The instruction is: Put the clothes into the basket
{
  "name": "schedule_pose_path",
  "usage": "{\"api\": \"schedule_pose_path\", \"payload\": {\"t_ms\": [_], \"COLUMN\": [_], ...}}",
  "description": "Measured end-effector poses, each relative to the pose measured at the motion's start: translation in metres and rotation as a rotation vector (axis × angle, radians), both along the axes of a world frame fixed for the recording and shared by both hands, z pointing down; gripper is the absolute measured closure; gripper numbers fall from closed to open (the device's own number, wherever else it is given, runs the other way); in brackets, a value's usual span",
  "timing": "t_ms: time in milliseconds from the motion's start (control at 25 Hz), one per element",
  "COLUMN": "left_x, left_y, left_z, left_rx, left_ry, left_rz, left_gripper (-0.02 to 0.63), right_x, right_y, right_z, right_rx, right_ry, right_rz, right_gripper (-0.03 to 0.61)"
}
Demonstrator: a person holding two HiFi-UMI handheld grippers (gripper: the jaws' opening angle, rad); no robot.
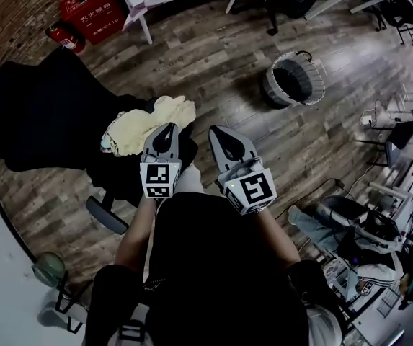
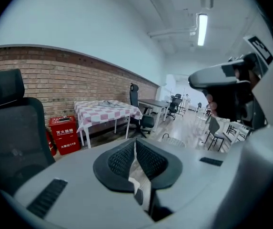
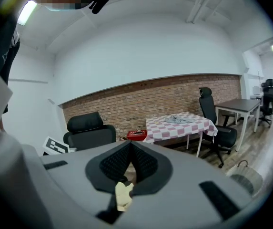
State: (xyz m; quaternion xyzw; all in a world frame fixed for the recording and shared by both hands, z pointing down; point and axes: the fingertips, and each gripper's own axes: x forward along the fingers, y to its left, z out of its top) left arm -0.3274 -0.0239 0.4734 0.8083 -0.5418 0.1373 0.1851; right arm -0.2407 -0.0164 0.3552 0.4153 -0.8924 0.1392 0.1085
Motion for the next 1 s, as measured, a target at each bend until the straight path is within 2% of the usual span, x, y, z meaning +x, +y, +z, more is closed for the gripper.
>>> {"api": "schedule_pose_path", "payload": {"t_ms": [160, 360, 400, 480, 520, 760, 1000], "left_x": [-0.006, -0.01, -0.011, -0.013, -0.015, -0.02, -0.024], "left_y": [-0.012, -0.02, -0.019, -0.017, -0.018, -0.015, -0.022], "left_z": [0.025, 0.075, 0.087, 0.115, 0.127, 0.199, 0.239], "left_rx": [-0.055, -0.155, -0.181, -0.238, -0.257, -0.39, -0.479], "left_ry": [-0.017, -0.085, -0.097, -0.125, -0.142, -0.214, -0.272], "left_rz": [0.02, 0.09, 0.104, 0.127, 0.135, 0.192, 0.204], "left_gripper": [0.598, 0.591, 0.574, 0.477, 0.458, 0.402, 0.375], "right_x": [-0.012, -0.025, -0.027, -0.031, -0.032, -0.028, -0.019], "right_y": [-0.009, -0.018, -0.019, -0.021, -0.022, -0.02, -0.019], "right_z": [0.018, 0.035, 0.038, 0.043, 0.045, 0.056, 0.064], "right_rx": [-0.045, -0.091, -0.096, -0.103, -0.106, -0.14, -0.174], "right_ry": [0.009, 0.019, 0.023, 0.029, 0.031, 0.033, 0.026], "right_rz": [-0.008, -0.008, -0.008, -0.007, -0.007, 0.014, 0.039], "right_gripper": [0.571, 0.571, 0.571, 0.571, 0.571, 0.57, 0.571]}}
